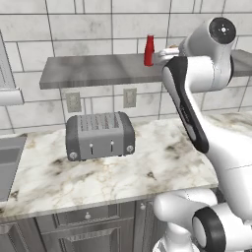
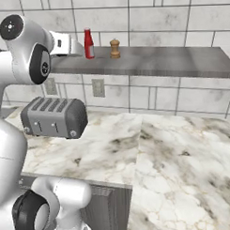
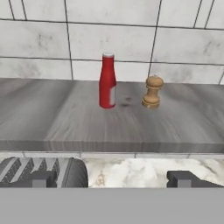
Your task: Take 2 condiments from the cabinet and move them on the counter near the stove.Make sure the condiments are lined up with each other, next to each other.
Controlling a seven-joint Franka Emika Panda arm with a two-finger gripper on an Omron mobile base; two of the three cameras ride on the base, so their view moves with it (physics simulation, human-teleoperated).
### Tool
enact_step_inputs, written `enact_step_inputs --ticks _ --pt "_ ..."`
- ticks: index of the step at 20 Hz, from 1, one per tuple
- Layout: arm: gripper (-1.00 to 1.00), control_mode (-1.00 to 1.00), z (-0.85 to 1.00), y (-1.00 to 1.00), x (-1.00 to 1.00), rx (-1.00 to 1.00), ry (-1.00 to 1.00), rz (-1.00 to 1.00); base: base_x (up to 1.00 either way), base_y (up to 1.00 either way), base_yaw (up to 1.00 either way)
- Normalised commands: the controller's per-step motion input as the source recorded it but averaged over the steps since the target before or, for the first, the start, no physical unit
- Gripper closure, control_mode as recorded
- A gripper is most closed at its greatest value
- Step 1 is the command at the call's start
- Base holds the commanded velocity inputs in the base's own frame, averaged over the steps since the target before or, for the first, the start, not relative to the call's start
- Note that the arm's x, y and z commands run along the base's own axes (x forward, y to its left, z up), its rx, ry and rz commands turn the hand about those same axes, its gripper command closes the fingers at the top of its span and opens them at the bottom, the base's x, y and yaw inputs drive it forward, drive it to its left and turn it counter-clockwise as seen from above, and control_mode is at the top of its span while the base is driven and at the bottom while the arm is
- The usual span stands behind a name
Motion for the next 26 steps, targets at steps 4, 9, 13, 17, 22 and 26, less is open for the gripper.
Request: enact_step_inputs --ticks 4,9,13,17,22,26 --pt "-1.0 -1.0 -0.01 0.0 0.26 0.15 0.0 0.0 0.0 0.0 0.0" --pt "-1.0 -1.0 -0.01 0.0 0.27 0.01 0.0 0.0 0.0 0.0 0.0" --pt "-1.0 -1.0 -0.12 0.0 0.32 0.0 0.01 0.0 0.0 0.0 0.0" --pt "-1.0 -1.0 -0.02 0.0 0.27 0.0 0.02 0.0 0.0 0.0 0.0" --pt "-1.0 -1.0 -0.04 0.0 0.22 0.0 0.0 0.0 0.0 0.0 0.0" --pt "-1.0 -1.0 -0.01 0.0 0.28 0.0 0.01 0.0 0.0 0.0 0.0"
